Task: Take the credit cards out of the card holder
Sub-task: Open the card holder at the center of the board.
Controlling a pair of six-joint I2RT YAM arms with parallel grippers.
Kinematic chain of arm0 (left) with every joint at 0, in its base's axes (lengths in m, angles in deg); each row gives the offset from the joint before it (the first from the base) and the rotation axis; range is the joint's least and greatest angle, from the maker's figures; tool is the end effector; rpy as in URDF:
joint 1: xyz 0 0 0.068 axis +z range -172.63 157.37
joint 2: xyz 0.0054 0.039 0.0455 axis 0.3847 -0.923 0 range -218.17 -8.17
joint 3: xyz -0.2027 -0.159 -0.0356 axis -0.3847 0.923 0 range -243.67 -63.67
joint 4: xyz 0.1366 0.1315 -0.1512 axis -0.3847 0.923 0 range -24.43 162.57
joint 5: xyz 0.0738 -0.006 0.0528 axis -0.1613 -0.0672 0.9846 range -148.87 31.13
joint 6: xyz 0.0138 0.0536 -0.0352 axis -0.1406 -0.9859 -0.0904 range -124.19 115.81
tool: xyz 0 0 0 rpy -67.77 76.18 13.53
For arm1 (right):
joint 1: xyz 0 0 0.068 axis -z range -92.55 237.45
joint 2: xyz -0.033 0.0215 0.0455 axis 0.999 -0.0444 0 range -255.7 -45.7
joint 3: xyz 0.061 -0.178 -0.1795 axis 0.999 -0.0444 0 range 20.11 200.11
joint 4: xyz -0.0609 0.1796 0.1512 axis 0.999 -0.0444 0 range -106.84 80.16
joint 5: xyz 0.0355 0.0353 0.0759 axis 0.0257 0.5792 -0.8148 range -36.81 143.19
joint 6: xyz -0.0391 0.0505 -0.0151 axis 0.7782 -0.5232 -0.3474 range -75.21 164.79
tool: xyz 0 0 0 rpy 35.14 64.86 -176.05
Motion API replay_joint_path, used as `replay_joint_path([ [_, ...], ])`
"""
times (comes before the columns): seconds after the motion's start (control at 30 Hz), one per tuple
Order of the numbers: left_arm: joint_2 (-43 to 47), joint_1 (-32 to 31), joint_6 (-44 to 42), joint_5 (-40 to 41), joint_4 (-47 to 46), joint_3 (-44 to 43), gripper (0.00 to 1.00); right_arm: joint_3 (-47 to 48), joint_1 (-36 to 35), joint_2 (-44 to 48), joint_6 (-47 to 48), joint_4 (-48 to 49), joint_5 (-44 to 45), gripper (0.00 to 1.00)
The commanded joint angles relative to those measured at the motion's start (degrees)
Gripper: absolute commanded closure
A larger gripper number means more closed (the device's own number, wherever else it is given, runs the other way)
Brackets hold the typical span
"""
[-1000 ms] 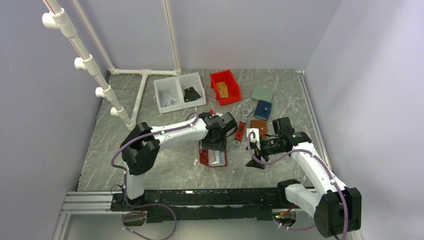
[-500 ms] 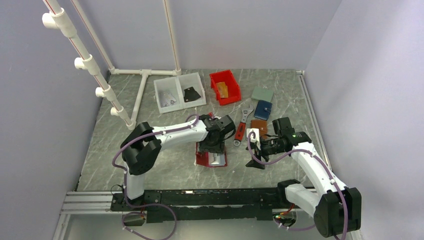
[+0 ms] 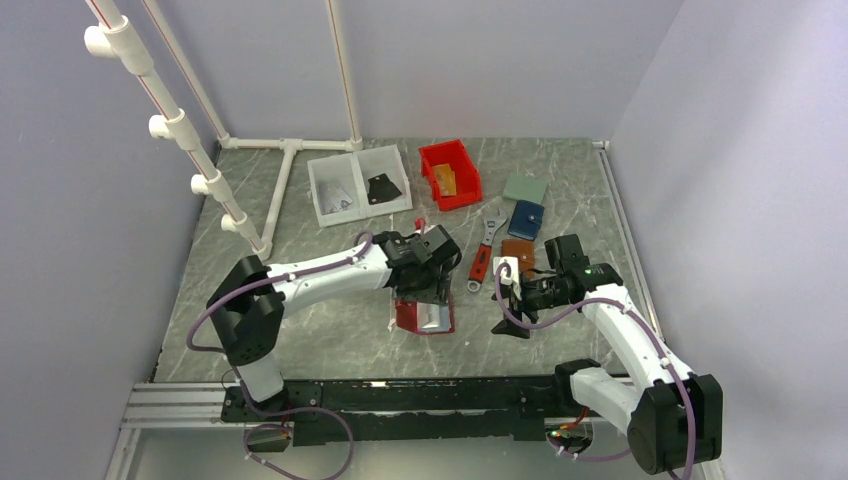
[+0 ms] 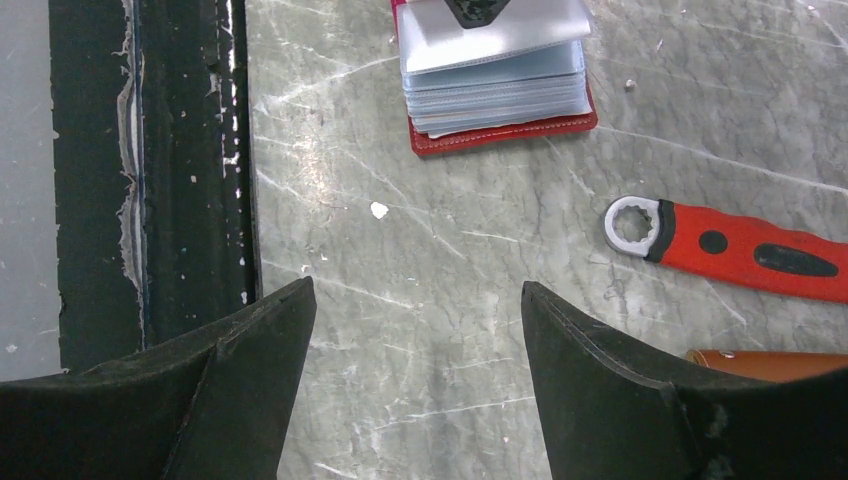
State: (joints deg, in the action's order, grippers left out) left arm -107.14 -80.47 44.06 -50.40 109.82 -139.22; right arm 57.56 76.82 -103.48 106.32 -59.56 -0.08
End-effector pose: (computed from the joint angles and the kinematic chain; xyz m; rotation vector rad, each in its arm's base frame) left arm 0.1856 -0.2809 0.2113 0.1916 2.7676 -0.3141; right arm 0.1433 0.0690 0.2052 -1.5206 1.7415 0.8689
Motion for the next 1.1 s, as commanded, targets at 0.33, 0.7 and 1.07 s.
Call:
replay_joint_path([
  [0.33, -10.9, -0.3, 1.1, 4.7, 10.7, -14.0, 0.26, 1.8, 0.3, 0.0, 1.9, -0.5, -3.1, 0.22],
  [0.7, -10.2, -0.3, 2.0, 5.3, 9.5, -10.6, 0.29, 1.9, 0.2, -0.1, 2.1, -0.6, -3.2, 0.22],
  [1.07, -11.5, -0.3, 1.1, 3.3, 8.3, -11.3, 0.26, 2.0, 0.3, -0.1, 2.2, -0.8, -3.3, 0.21],
])
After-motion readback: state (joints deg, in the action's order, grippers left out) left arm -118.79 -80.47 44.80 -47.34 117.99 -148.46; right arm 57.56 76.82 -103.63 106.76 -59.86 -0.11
